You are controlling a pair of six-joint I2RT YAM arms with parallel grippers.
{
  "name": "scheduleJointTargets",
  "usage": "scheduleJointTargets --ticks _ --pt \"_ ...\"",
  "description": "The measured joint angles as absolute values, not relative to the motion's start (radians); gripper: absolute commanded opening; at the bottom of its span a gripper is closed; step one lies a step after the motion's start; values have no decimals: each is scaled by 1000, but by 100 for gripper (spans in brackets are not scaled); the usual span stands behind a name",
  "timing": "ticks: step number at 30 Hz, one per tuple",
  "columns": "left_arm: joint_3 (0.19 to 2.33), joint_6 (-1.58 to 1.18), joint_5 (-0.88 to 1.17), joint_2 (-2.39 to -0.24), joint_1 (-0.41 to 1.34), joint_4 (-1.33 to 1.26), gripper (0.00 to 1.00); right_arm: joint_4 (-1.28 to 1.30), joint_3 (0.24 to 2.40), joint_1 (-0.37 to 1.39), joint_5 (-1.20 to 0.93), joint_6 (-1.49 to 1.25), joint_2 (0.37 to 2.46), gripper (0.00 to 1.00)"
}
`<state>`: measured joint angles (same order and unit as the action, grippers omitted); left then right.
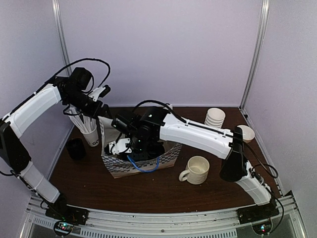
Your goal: Pack the takeout coffee
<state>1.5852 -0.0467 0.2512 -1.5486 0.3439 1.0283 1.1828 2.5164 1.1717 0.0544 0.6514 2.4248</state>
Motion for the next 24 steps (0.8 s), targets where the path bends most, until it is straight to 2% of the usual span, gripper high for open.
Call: scheduleJointTargets --ticks 12,24 --pt "1565 -47 266 -1576 344 1019 75 1229 2548 1162 -31 664 2440 70" --pt "1522 -47 265 -1522 344 1018 75 1325 2471 1258 -60 700 2382 69"
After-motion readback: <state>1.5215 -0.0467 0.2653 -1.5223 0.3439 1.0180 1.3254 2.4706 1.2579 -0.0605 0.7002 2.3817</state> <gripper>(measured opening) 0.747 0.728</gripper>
